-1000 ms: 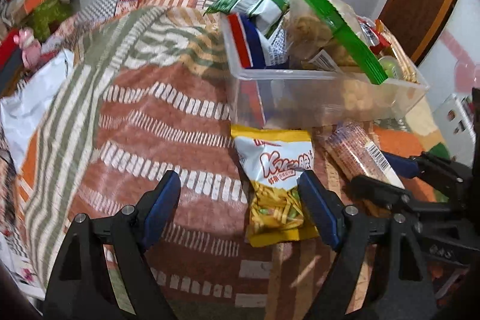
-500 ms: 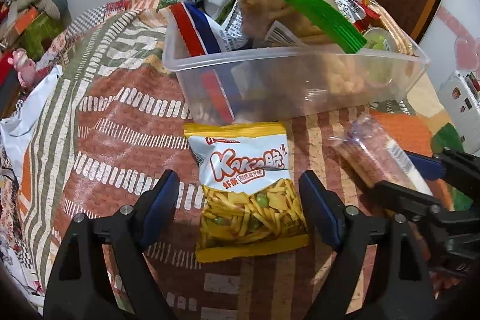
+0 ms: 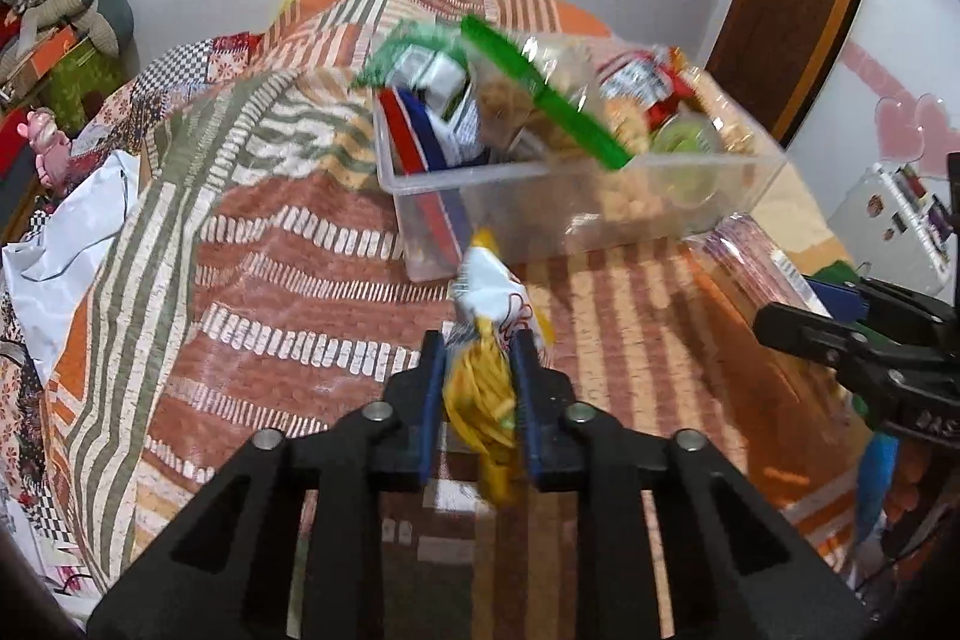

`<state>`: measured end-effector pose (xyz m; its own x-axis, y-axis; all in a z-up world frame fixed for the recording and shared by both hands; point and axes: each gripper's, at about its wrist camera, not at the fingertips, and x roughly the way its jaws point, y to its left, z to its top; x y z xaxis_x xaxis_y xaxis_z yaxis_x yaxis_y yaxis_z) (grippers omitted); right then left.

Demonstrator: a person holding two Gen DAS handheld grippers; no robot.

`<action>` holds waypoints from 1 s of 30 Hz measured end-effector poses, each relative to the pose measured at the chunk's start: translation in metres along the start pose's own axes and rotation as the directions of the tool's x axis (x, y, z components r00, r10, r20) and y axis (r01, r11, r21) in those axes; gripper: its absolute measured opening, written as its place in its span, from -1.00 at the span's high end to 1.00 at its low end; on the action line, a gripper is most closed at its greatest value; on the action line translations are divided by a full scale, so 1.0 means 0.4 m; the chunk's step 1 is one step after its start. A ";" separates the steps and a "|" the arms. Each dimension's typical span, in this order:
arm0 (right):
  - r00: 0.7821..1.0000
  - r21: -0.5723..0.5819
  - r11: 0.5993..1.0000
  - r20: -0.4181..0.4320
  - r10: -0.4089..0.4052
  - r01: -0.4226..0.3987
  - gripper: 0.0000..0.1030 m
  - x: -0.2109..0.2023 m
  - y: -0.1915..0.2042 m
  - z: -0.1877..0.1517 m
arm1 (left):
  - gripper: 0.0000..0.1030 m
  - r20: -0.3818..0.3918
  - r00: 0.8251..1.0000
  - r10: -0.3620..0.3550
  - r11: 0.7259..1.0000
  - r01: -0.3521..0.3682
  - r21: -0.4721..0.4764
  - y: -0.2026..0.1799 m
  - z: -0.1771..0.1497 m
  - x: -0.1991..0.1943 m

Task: Organize snacks
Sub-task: 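Grasp the yellow chip bag with left tool while right tool grasps the wafer roll, then drop the yellow chip bag into the box with left tool while right tool drops the wafer roll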

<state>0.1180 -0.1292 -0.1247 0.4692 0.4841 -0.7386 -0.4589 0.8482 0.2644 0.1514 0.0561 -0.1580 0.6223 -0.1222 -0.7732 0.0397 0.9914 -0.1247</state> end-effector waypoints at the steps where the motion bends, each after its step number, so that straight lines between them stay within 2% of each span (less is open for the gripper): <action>1: 1.000 0.001 1.000 0.009 0.000 0.000 0.18 -0.006 0.001 0.004 | 0.63 0.011 1.000 0.001 1.000 -0.001 0.002 0.000 0.004 -0.012; 11: 0.994 0.005 1.000 0.112 0.002 -0.002 0.18 -0.067 0.000 0.055 | 0.63 0.116 0.992 -0.047 0.999 0.049 -0.012 -0.006 0.057 -0.117; 19: 0.978 0.005 1.000 0.207 0.000 -0.001 0.18 -0.105 -0.001 0.118 | 0.63 0.221 0.974 -0.041 0.999 0.037 0.021 -0.020 0.145 -0.193; 24: 0.973 -0.003 1.000 0.229 0.000 0.001 0.18 -0.100 -0.004 0.149 | 0.63 0.254 0.966 -0.046 0.999 0.038 0.038 -0.036 0.199 -0.190; 30: 0.973 -0.006 1.000 0.229 0.018 -0.017 0.18 -0.066 -0.006 0.199 | 0.63 0.256 0.965 -0.054 0.999 0.051 0.019 -0.040 0.267 -0.122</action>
<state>0.1668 -0.1271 -0.0567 0.6214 0.5355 -0.5719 -0.4714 0.8386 0.2731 0.2038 0.0511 -0.0520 0.7985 -0.1592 -0.5805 0.0861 0.9847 -0.1516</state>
